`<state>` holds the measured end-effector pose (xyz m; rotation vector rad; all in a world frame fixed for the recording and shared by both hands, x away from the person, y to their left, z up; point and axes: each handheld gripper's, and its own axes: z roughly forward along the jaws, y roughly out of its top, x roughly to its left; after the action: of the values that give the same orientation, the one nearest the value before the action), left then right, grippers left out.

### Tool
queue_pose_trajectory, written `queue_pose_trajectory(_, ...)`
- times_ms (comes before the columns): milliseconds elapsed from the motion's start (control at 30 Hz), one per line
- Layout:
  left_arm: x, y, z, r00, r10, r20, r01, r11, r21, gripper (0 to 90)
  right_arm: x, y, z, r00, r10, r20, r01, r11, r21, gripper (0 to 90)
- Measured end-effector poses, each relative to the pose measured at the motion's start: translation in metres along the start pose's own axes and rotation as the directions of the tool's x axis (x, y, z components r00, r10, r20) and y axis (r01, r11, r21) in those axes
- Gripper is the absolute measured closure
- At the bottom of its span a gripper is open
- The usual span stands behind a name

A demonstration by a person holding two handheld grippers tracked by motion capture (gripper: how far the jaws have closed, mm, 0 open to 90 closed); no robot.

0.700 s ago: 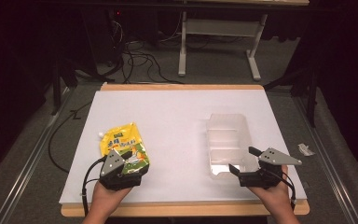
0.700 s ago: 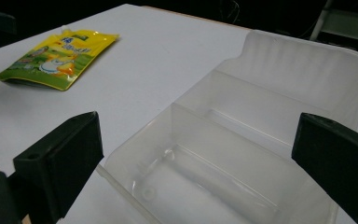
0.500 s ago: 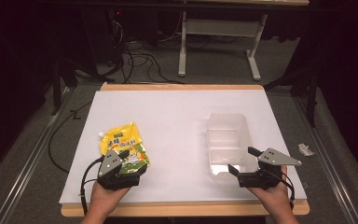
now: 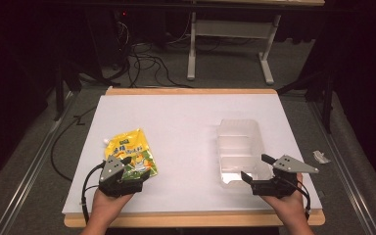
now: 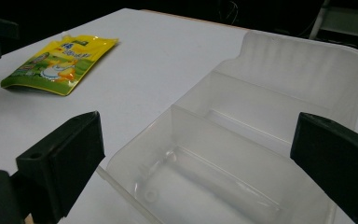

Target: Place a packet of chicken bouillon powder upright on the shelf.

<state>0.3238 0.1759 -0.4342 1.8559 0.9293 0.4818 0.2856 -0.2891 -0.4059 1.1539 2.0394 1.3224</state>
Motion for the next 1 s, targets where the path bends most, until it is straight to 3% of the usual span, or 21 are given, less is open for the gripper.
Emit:
queue_pose_trajectory(267, 0.014, -0.003, 0.012, 0.9988, -0.011, -0.048, 0.013, 0.9992, 0.038, 16.9, 0.000, -0.001, 0.002, 1.0000, -0.008, -0.002, 0.008, 1.000, 0.016, 2.4)
queue_pose_trajectory(400, 0.033, -0.011, 0.017, 0.9948, -0.060, -0.082, 0.066, 0.9956, 0.067, 17.2, -0.001, -0.002, 0.003, 1.0000, -0.007, 0.000, 0.007, 1.000, 0.023, 2.7)
queue_pose_trajectory(433, 0.042, -0.014, 0.018, 0.9915, -0.091, -0.092, 0.099, 0.9921, 0.077, 17.4, -0.001, -0.002, 0.004, 1.0000, -0.006, -0.001, 0.006, 1.000, 0.027, 2.9)
queue_pose_trajectory(467, 0.042, -0.014, 0.018, 0.9915, -0.091, -0.092, 0.099, 0.9921, 0.077, 17.4, -0.001, -0.002, 0.004, 1.0000, -0.006, -0.001, 0.006, 1.000, 0.027, 2.9)
queue_pose_trajectory(533, 0.053, -0.017, 0.018, 0.9850, -0.140, -0.101, 0.147, 0.9864, 0.073, 17.5, -0.002, -0.002, 0.004, 1.0000, -0.004, -0.001, 0.004, 1.000, 0.028, 3.1)
queue_pose_trajectory(600, 0.060, -0.019, 0.019, 0.9841, -0.144, -0.103, 0.151, 0.9862, 0.067, 17.7, -0.002, -0.002, 0.005, 1.0000, -0.008, -0.002, 0.008, 0.999, 0.032, 3.4)
queue_pose_trajectory(633, 0.065, -0.021, 0.018, 0.9777, -0.172, -0.120, 0.182, 0.9809, 0.070, 17.7, -0.002, -0.002, 0.005, 1.0000, -0.008, -0.005, 0.008, 0.999, 0.032, 3.6)
queue_pose_trajectory(667, 0.065, -0.021, 0.018, 0.9777, -0.172, -0.120, 0.182, 0.9809, 0.070, 17.7, -0.002, -0.002, 0.005, 1.0000, -0.008, -0.005, 0.008, 0.999, 0.032, 3.6)
queue_pose_trajectory(700, 0.070, -0.023, 0.016, 0.9701, -0.198, -0.140, 0.210, 0.9746, 0.077, 17.7, -0.002, -0.002, 0.005, 0.9999, -0.008, -0.006, 0.009, 0.999, 0.031, 3.7)
queue_pose_trajectory(800, 0.081, -0.026, 0.015, 0.9575, -0.242, -0.157, 0.255, 0.9648, 0.066, 18.2, -0.001, -0.002, 0.004, 1.0000, -0.005, -0.007, 0.006, 1.000, 0.028, 3.7)
queue_pose_trajectory(833, 0.087, -0.028, 0.016, 0.9479, -0.269, -0.170, 0.283, 0.9568, 0.065, 18.2, 0.000, -0.002, 0.004, 0.9999, -0.012, -0.008, 0.012, 0.999, 0.030, 3.8)
queue_pose_trajectory(867, 0.087, -0.028, 0.016, 0.9479, -0.269, -0.170, 0.283, 0.9568, 0.065, 18.3, 0.000, -0.002, 0.004, 0.9999, -0.012, -0.008, 0.012, 0.999, 0.030, 3.8)
queue_pose_trajectory(900, 0.093, -0.030, 0.016, 0.9400, -0.291, -0.178, 0.306, 0.9499, 0.064, 18.3, 0.000, -0.002, 0.004, 0.9998, -0.017, -0.010, 0.017, 0.999, 0.029, 3.9)
queue_pose_trajectory(1000, 0.101, -0.032, 0.018, 0.9257, -0.327, -0.191, 0.343, 0.9374, 0.060, 18.9, 0.001, -0.001, 0.006, 0.9997, -0.021, -0.016, 0.021, 0.999, 0.033, 4.0)
